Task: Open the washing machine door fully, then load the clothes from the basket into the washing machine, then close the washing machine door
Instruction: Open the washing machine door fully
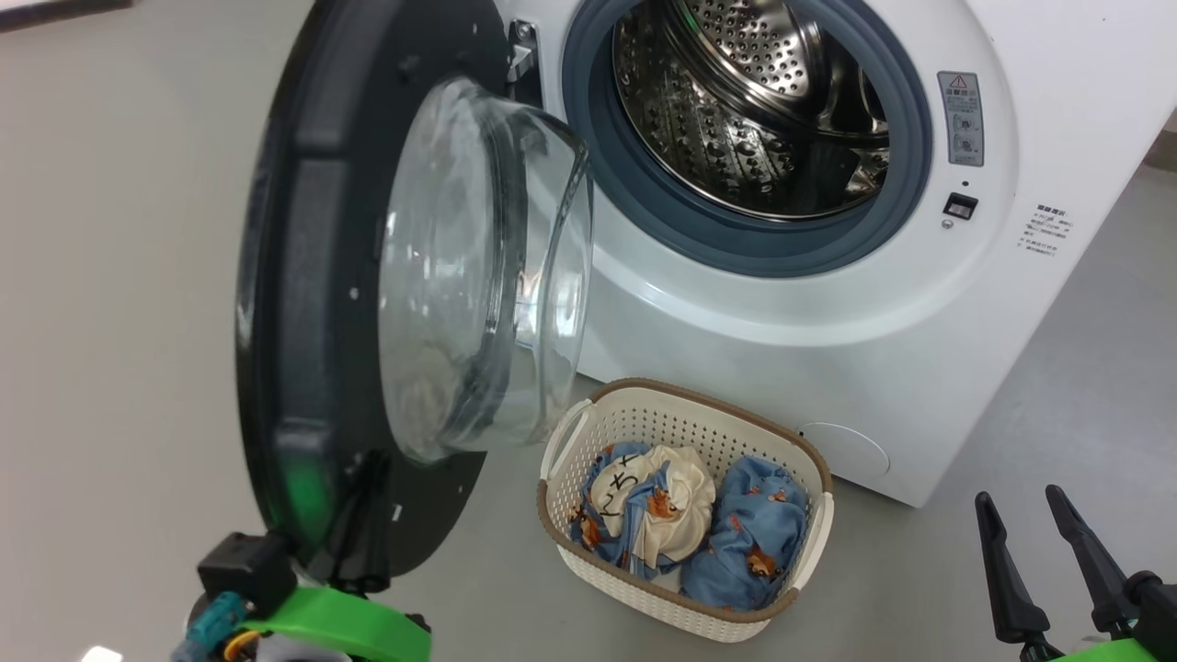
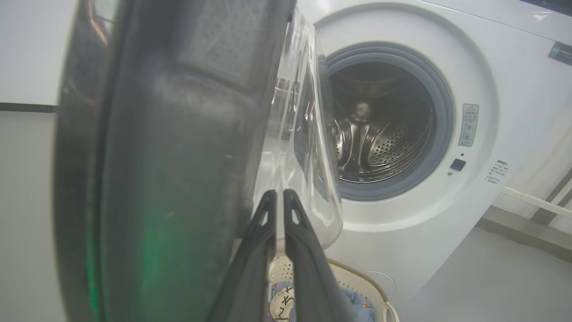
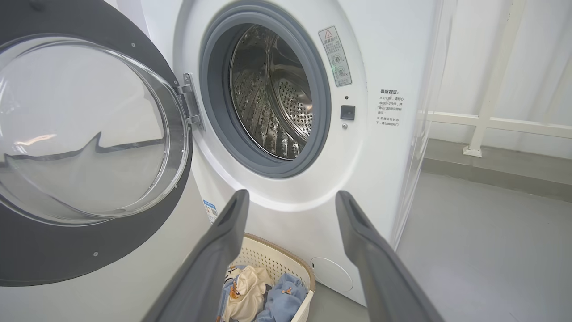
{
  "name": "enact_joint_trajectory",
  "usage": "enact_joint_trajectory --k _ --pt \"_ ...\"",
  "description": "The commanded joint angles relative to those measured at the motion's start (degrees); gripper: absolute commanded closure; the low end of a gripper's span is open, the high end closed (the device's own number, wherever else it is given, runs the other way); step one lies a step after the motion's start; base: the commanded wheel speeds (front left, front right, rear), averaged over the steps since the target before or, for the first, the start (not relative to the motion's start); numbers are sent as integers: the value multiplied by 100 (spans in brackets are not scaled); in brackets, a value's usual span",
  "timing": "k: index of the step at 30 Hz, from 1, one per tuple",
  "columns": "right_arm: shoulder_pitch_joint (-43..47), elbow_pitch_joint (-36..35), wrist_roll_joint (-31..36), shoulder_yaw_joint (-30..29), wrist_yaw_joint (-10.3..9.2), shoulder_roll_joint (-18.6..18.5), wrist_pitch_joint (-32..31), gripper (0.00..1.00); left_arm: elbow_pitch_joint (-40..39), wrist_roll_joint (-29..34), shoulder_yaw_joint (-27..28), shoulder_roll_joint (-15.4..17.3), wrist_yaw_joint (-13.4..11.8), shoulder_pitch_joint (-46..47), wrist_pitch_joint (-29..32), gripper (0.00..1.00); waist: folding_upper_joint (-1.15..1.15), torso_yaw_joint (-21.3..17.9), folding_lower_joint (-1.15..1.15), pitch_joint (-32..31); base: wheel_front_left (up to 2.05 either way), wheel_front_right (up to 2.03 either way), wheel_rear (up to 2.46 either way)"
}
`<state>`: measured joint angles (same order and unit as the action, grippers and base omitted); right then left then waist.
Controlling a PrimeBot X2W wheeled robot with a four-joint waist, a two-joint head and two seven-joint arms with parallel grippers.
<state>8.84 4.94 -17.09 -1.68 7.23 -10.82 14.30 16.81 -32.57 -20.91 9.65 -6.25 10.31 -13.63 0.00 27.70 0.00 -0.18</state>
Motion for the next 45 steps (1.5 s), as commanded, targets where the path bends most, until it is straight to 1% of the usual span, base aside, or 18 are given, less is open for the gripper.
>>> enact_joint_trajectory --k 1,7,15,22,37,39,45 --pt "-31 -134 5 144 25 -102 70 0 -34 -59 363 204 -108 290 -58 100 0 -9 0 11 0 0 0" --pt "-33 -140 7 128 25 -103 70 0 156 -85 628 335 -126 477 -97 100 0 -24 0 54 0 0 0" --pt "-29 -161 9 126 25 -122 70 0 417 -76 1012 419 -120 664 -130 100 0 -11 0 126 0 0 0" --pt "-76 -206 21 130 25 -201 70 0 495 70 1431 390 -35 852 -135 100 0 8 0 288 0 0 0" --pt "-324 -223 43 138 25 -474 70 0 1112 797 2491 196 309 1575 -136 100 0 64 0 809 0 0 0" --pt "-345 -221 44 140 25 -487 70 0 1171 869 2553 188 324 1625 -136 100 0 66 0 834 0 0 0" --pt "-464 -248 60 178 25 -567 70 0 1462 1205 3000 152 399 1924 -137 100 0 71 0 1051 0 0 0"
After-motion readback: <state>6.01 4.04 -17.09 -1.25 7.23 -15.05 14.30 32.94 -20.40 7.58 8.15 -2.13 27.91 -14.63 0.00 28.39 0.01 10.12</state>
